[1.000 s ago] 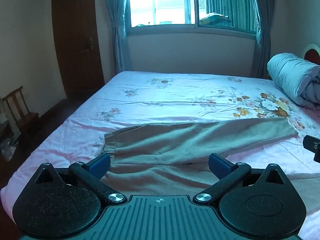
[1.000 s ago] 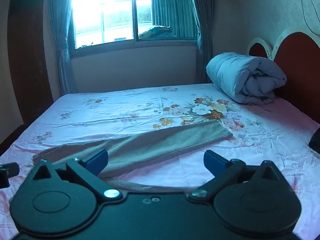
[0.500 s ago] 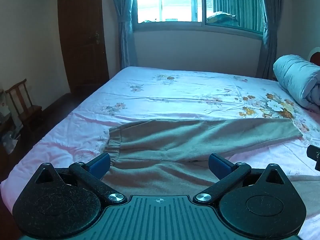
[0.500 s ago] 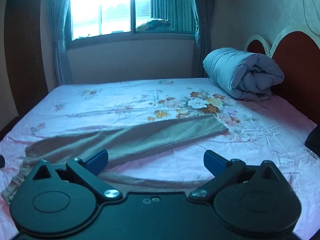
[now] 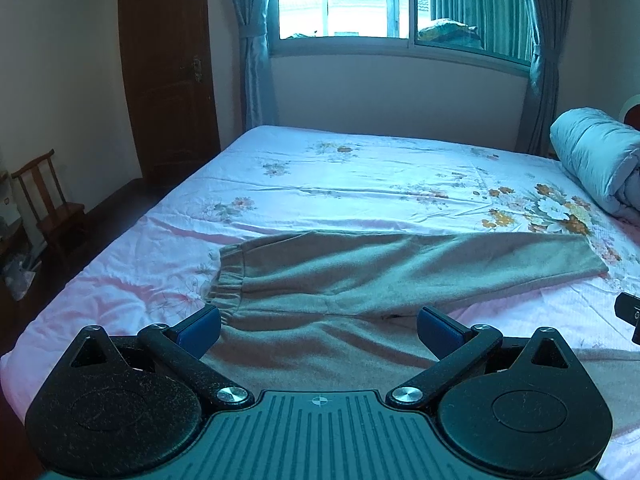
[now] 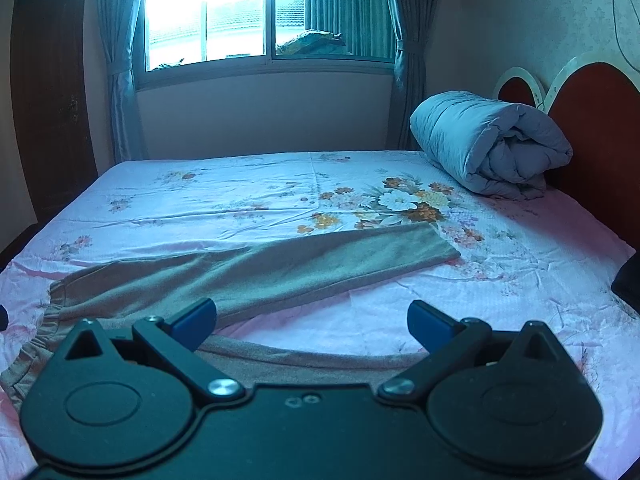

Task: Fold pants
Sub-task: 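Move both tools toward the waistband of the grey sweatpants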

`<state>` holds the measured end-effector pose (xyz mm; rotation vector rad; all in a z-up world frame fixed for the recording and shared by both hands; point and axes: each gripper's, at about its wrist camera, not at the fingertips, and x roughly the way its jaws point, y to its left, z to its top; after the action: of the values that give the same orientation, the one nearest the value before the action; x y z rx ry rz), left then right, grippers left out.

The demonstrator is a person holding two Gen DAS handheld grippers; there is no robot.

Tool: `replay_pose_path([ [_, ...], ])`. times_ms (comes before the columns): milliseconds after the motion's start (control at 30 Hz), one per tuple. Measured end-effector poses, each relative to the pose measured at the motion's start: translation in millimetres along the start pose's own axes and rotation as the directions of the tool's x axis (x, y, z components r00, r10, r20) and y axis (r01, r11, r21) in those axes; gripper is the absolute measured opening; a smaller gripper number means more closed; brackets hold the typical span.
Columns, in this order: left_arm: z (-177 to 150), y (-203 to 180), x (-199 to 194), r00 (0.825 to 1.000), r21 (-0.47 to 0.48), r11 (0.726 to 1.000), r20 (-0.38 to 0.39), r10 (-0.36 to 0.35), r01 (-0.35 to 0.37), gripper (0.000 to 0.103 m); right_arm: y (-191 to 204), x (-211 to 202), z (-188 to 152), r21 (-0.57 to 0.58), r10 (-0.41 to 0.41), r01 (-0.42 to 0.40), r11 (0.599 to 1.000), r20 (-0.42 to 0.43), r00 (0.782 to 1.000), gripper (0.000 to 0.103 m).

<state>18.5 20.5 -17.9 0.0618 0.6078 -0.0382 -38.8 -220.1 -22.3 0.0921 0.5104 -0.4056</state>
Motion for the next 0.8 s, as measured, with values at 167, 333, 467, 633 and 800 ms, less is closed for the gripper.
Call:
replay_pose_path([
  [167,-1.0,-0.1,1.0,1.0,-0.003,1.0,-0.003,0.001,-0.001,0.103,-0.5,1.0,-1.7,0.004,0.001,-0.001,1.0,-0.003,1.0,0.097],
  [333,-2.1,-0.5,1.4,1.0,-0.003,1.0,0.001,0.005,-0.005,0.103,-0.9,0.8,-2.5,0.005,0.003,-0.003,1.0,-0.005,1.0,0.097],
  [467,-1.9,0.8,2.4,1.0,-0.005,1.0,-0.001,0.004,-0.004,0.103,-0.5,2.5,-2.4,0.006,0.004,-0.004,1.0,-0.007,1.0,0.097],
  [633,-2.0,1.3,3.1,1.0,-0.006,1.0,-0.002,0.005,-0.005,0.103,-0.5,3.9,-3.0,0.009,0.004,-0.003,1.0,-0.01,1.0,0.097],
  [800,-2.5,0.7,3.6,1.0,-0.004,1.0,-0.005,0.005,-0.005,0.103,-1.9,4.7,-4.3,0.009,0.004,-0.004,1.0,-0.014,1.0,0.097],
])
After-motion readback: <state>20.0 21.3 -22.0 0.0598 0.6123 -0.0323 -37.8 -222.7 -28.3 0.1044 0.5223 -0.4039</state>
